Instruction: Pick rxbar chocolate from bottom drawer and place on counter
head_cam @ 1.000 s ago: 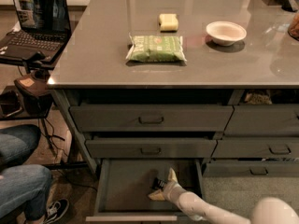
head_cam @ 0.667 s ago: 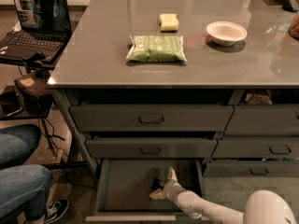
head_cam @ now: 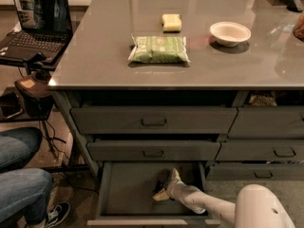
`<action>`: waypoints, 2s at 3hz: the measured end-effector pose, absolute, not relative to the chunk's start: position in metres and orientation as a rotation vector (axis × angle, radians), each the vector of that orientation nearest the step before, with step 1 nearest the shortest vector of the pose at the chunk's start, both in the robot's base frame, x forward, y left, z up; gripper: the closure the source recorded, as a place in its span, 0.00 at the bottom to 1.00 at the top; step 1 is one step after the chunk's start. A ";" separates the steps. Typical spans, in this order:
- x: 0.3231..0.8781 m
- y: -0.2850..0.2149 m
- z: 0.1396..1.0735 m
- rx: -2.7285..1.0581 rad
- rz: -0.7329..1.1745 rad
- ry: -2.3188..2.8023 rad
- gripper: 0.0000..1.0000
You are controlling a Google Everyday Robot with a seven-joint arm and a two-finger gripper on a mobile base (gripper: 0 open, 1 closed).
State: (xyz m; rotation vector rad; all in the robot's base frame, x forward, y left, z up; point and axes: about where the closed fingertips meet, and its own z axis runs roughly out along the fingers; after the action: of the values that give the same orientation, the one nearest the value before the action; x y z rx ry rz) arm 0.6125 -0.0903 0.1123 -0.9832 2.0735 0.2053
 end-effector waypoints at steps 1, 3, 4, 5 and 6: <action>0.612 -0.086 0.107 -0.992 0.251 2.081 0.00; 0.612 -0.086 0.107 -0.992 0.251 2.081 0.19; 0.612 -0.086 0.107 -0.992 0.251 2.081 0.42; 0.611 -0.086 0.114 -0.992 0.251 2.081 0.65; 0.597 -0.083 0.133 -0.973 0.195 2.029 0.89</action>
Offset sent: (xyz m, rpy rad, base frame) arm -0.0041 0.0213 -0.0320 0.1210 0.1409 0.1013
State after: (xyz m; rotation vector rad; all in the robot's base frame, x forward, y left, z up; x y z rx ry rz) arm 0.5975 -0.0831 0.1327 -0.9734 2.0292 0.1951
